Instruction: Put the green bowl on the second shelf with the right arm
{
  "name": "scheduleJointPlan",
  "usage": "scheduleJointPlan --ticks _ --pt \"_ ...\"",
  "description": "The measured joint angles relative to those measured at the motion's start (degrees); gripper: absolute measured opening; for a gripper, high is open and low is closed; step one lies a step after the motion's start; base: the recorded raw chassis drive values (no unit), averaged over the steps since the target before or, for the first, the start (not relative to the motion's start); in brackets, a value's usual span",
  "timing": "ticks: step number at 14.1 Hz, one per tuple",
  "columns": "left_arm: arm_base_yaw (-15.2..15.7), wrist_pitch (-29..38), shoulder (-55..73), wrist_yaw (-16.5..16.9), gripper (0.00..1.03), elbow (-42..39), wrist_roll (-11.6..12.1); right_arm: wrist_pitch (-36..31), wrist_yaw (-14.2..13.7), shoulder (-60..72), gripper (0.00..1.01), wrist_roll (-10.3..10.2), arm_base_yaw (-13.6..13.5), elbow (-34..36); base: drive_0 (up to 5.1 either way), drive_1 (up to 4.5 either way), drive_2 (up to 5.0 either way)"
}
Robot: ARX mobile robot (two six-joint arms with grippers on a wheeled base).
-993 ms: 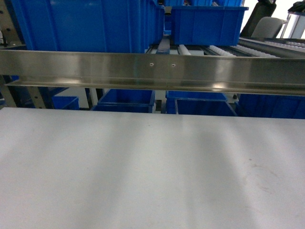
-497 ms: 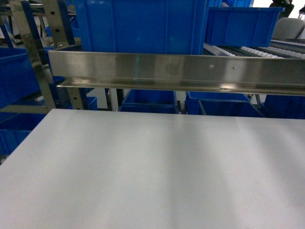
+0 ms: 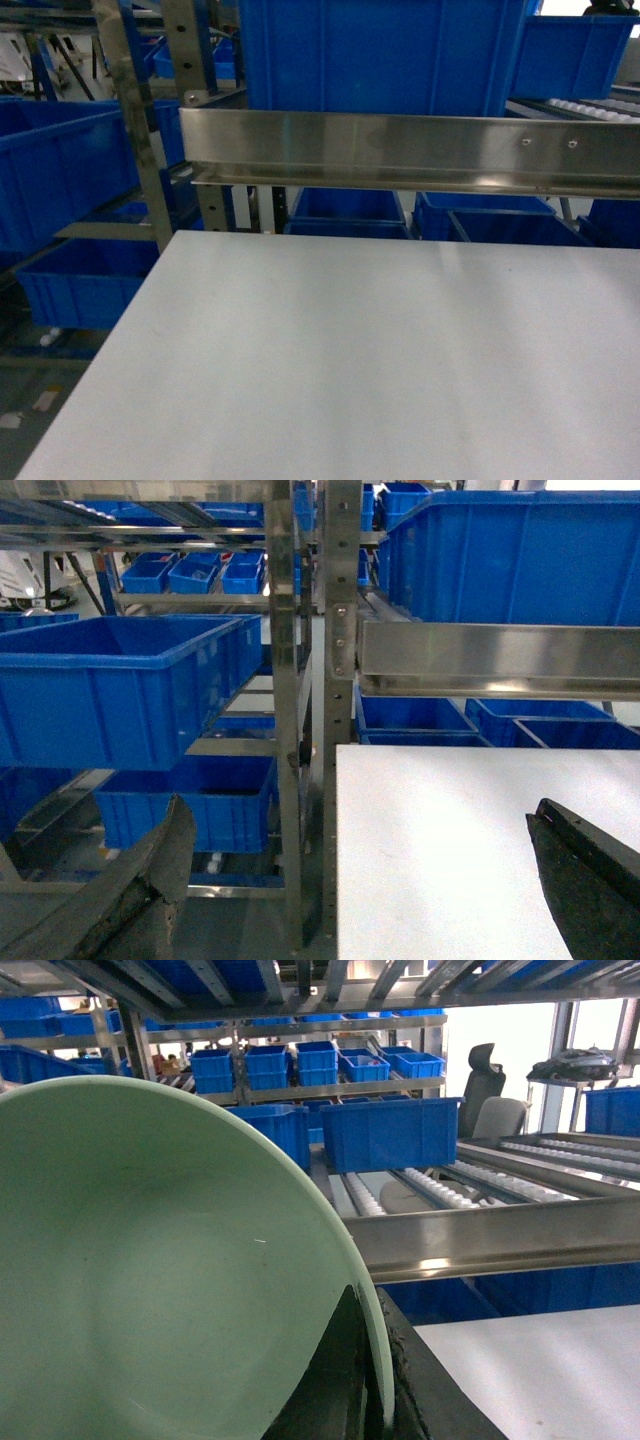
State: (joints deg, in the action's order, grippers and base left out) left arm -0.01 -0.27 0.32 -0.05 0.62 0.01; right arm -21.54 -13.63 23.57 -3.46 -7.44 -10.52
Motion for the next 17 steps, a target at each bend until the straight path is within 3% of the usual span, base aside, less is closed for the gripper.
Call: scheduleJointPlan --ticks 17 --pt "0.0 0.13 0.0 0.02 0.98 0.0 0.0 0.22 -0.04 -0.04 0.02 0.0 -0.02 0.02 -5.0 2.47 2.5"
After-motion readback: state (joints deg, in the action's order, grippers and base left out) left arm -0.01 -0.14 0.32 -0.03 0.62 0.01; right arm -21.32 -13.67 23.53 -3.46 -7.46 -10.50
